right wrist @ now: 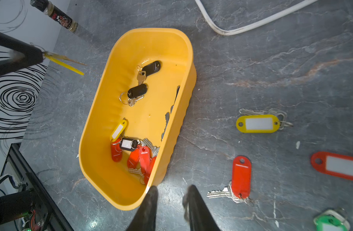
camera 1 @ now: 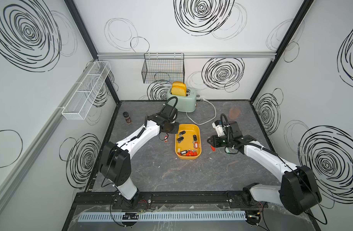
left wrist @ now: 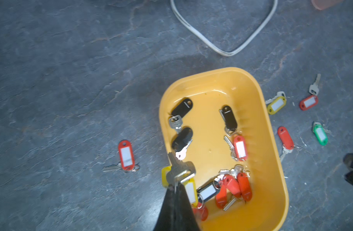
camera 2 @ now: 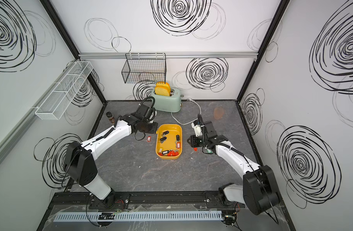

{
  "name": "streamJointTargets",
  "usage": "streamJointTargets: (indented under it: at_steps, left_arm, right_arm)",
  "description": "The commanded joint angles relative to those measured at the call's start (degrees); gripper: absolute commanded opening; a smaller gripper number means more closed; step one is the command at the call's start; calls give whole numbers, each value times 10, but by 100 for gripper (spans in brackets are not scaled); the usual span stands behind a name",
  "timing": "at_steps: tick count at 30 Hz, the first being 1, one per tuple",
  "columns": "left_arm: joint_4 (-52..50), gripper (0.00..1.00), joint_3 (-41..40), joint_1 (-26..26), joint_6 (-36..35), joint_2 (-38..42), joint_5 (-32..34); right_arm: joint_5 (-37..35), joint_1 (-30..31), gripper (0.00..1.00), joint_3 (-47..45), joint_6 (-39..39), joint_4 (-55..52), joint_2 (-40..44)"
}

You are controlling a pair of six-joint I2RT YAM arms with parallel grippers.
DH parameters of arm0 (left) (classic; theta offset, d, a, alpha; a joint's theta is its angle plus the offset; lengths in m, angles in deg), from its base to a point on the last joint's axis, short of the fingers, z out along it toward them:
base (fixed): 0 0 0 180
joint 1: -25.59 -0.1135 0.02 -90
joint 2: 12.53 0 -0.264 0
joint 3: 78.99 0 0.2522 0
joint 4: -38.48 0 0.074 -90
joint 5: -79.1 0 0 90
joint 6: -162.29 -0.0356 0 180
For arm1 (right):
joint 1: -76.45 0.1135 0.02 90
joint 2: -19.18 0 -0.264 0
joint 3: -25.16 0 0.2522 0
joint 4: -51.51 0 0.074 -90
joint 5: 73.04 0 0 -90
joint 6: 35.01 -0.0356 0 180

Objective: Take the keys out of the storage box
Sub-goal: Place the key at the center of the board.

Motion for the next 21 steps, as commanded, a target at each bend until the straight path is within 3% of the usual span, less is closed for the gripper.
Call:
streamJointTargets:
  at_steps: [1,13,21]
  left_arm:
    - [-6,0,-28,-37,-18,20,34]
    - [49,1,-114,-166,-15,-3,127]
    - [54,0,-116,-163,-14,-53,210]
  right_arm:
    - [-1,9,30,20,-6,5,-8]
    - [-6,14,30,14,-7,10,-8]
    - [-4,13,30,9,-3,18,-15]
